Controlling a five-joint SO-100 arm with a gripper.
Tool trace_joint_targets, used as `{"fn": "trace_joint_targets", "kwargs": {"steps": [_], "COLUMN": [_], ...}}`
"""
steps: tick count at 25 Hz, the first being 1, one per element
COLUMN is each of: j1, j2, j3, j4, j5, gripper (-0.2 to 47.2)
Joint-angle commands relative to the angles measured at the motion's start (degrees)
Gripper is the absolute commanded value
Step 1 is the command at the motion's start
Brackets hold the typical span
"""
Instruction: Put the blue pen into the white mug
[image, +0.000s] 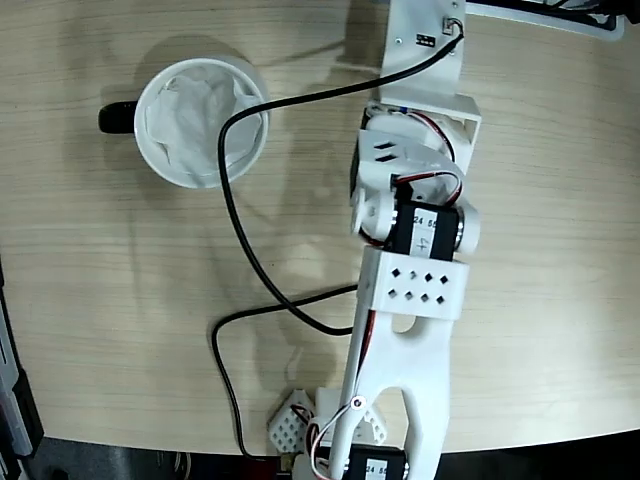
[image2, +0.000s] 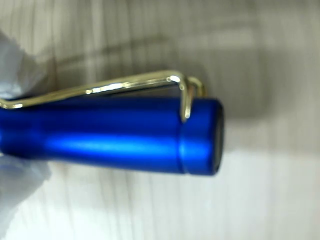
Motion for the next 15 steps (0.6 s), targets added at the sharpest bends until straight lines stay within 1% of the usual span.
{"fn": "trace_joint_targets", "kwargs": {"steps": [1, 8, 15], "j1": [0.18, -0.97, -4.04], "j2": [8.17, 15.38, 25.31], "j3": [-1.76, -1.85, -1.58], "j4": [1.05, 1.85, -0.79], "j5": [0.26, 1.32, 1.32], "gripper": [3.5, 3.3, 3.2]}}
